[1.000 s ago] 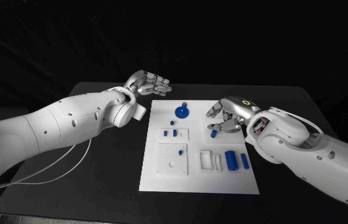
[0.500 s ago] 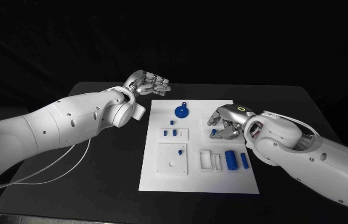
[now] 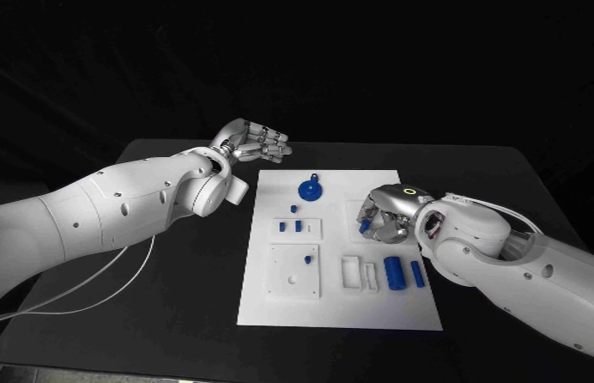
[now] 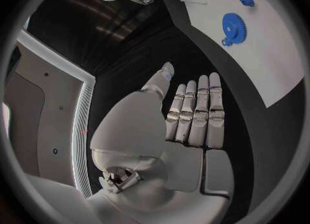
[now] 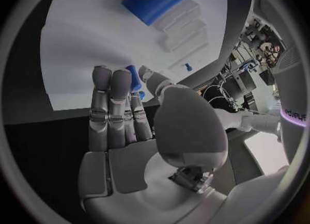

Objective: Assemble the parts on the task board

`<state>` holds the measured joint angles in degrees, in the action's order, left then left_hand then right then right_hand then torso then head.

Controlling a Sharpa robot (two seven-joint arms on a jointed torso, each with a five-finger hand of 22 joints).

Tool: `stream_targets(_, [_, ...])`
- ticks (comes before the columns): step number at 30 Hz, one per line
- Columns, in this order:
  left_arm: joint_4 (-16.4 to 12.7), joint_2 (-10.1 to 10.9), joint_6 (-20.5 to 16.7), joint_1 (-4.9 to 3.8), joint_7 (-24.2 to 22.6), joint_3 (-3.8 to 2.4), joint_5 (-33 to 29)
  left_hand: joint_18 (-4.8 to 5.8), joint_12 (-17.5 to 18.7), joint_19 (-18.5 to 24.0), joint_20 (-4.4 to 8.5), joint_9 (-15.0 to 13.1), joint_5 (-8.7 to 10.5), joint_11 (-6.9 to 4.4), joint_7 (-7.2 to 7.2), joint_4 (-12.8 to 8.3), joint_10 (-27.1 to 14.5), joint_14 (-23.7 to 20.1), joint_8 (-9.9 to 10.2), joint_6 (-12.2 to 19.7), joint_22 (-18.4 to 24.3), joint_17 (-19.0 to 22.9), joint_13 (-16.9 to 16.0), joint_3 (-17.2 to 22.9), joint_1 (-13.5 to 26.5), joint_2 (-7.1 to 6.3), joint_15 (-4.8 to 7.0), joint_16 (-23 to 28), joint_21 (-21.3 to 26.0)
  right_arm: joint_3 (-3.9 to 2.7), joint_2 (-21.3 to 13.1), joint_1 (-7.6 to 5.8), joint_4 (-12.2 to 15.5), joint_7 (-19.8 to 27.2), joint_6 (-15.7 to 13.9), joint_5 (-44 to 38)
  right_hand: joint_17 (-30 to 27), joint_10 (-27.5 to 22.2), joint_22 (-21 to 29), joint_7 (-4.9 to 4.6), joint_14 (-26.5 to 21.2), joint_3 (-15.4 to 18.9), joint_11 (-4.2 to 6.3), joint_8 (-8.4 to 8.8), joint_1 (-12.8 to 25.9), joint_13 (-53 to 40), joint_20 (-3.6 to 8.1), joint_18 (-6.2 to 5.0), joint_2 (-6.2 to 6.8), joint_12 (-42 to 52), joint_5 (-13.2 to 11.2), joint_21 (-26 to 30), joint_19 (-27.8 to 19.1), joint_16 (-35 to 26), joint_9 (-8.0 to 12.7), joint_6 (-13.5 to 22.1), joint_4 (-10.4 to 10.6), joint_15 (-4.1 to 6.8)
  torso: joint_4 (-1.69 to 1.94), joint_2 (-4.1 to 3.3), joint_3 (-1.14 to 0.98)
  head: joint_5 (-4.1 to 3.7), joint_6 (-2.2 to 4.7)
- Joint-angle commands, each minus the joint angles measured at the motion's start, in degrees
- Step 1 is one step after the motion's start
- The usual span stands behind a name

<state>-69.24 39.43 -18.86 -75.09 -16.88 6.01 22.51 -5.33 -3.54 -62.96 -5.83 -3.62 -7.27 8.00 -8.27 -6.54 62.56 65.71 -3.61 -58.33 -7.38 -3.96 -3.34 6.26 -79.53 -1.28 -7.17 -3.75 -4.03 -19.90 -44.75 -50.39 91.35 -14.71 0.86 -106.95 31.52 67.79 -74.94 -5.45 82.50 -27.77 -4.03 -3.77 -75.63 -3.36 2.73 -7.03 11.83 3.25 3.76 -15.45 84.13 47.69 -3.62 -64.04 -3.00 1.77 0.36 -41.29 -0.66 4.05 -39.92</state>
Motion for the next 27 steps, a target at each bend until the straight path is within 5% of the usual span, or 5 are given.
stream_targets(1, [-0.1,0.0,0.6,-0.04,-0.7,-0.05,-0.4,0.05,0.0,0.1,-0.39,0.1,-0.01,0.05,-0.29,0.2,-0.4,-0.2,-0.3,0.1,0.1,0.1,0.0,-0.1,-0.2,0.13,-0.03,0.3,-0.3,0.04,0.2,0.14,0.0,-0.3,-0.3,-1.4,0.2,1.4,-1.1,-0.09,0.2,-4.2,0.32,0.17,1.1,0.0,0.48,-0.05,0.23,0.1,-0.5,-0.8,2.0,-0.1,-0.1,-1.3,-0.5,0.31,-0.01,0.03,-0.02,-0.06,-0.03])
stream_targets(17, [-0.1,0.0,0.7,-0.04,-0.6,-0.05,-0.4,0.05,0.0,0.0,-0.37,0.1,-0.05,0.04,-0.28,0.1,-0.4,-0.2,-0.3,0.1,0.6,0.1,0.0,0.0,-0.1,0.24,-0.03,0.3,-0.4,0.08,0.4,0.42,0.4,0.3,-3.7,-1.4,0.7,6.1,-2.3,0.05,0.3,-6.7,1.65,-0.01,0.7,-0.1,1.36,0.86,-1.99,0.2,-0.9,-2.7,1.9,-0.1,-0.2,-4.4,-2.6,1.10,0.00,0.03,0.05,-0.18,-0.19])
stream_targets(20, [-0.1,0.0,0.7,-0.04,-0.6,-0.05,-0.4,0.05,0.0,0.0,-0.37,0.1,-0.05,0.04,-0.28,0.1,-0.4,-0.2,-0.3,0.1,0.6,0.1,0.0,0.0,-0.1,0.24,-0.03,0.3,-0.4,0.08,0.4,0.47,0.5,-0.3,-4.7,-2.2,0.8,7.8,-2.5,0.29,0.3,-7.6,2.08,-0.07,-0.3,-0.2,1.65,0.95,-2.78,0.2,-0.6,-3.4,1.8,-0.2,-0.4,-5.9,-3.9,1.41,0.04,0.02,0.05,-0.19,-0.22])
stream_targets(23, [-0.1,0.1,0.7,-0.04,-0.6,-0.05,-0.4,0.05,0.0,0.0,-0.37,0.1,-0.05,0.04,-0.28,0.1,-0.4,-0.2,-0.3,0.1,0.6,0.1,0.0,0.0,-0.1,0.24,-0.03,0.3,-0.4,0.08,0.4,0.53,0.7,-1.2,-5.8,-3.3,0.8,10.1,-2.9,0.62,0.2,-11.5,2.33,0.07,-0.2,-0.2,1.95,0.77,-2.22,0.2,3.4,-5.1,1.3,-0.2,-0.5,-7.8,-6.6,1.56,0.02,0.01,0.04,-0.18,-0.19])
stream_targets(27, [-0.1,0.1,0.7,-0.04,-0.6,-0.05,-0.4,0.05,0.0,0.0,-0.37,0.1,-0.05,0.04,-0.28,0.1,-0.4,-0.2,-0.3,0.1,0.6,0.1,0.0,0.0,-0.1,0.24,-0.03,0.3,-0.4,0.07,0.4,0.59,1.0,-2.0,-6.7,-4.4,0.9,11.4,-3.0,1.04,0.3,-14.4,2.70,0.11,0.9,-0.3,2.28,0.78,-2.36,0.2,1.9,-8.3,0.4,-0.3,-0.6,-9.0,-8.4,1.90,0.04,0.05,0.03,-0.15,-0.17])
